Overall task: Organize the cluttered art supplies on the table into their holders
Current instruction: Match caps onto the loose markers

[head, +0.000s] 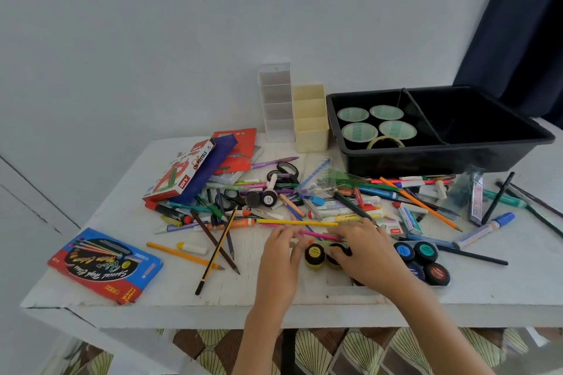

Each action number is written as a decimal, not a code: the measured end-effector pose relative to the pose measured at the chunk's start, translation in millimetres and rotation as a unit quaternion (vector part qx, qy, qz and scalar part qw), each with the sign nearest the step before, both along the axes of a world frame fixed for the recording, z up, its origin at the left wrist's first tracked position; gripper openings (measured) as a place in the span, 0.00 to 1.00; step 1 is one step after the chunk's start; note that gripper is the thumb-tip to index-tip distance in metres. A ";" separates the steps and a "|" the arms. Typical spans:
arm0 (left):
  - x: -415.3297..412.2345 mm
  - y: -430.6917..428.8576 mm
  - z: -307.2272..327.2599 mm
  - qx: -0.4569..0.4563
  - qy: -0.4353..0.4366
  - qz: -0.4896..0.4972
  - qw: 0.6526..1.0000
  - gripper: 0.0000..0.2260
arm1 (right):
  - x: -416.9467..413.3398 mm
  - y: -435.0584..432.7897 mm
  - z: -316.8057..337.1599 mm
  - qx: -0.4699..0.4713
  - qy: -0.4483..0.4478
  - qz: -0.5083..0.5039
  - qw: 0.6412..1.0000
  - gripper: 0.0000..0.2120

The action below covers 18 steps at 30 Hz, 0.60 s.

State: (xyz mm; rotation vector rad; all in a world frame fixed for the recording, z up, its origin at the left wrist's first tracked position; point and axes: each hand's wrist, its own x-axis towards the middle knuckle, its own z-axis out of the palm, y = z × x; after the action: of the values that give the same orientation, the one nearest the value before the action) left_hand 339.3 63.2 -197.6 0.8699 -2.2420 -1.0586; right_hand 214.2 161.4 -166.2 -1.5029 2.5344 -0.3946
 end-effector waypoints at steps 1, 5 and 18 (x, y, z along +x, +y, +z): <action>-0.2 -3.4 0.8 0.003 0.008 0.011 1.000 0.11 | -1.0 -6.0 1.0 -0.016 -0.017 0.002 1.000 0.20; -1.0 -21.7 -3.0 -0.006 0.011 0.059 0.998 0.10 | -2.8 -34.7 2.2 -0.058 -0.053 0.042 0.996 0.16; -19.1 -96.0 -0.3 -0.132 -0.089 0.202 0.966 0.18 | -16.7 -146.7 -5.7 -0.081 0.067 0.189 0.976 0.22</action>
State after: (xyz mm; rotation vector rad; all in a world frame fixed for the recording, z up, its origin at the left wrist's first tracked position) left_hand 320.2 -32.8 -197.9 1.2715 -2.1487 -0.4988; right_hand 197.5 14.7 -171.8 -2.0851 2.2763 -0.4622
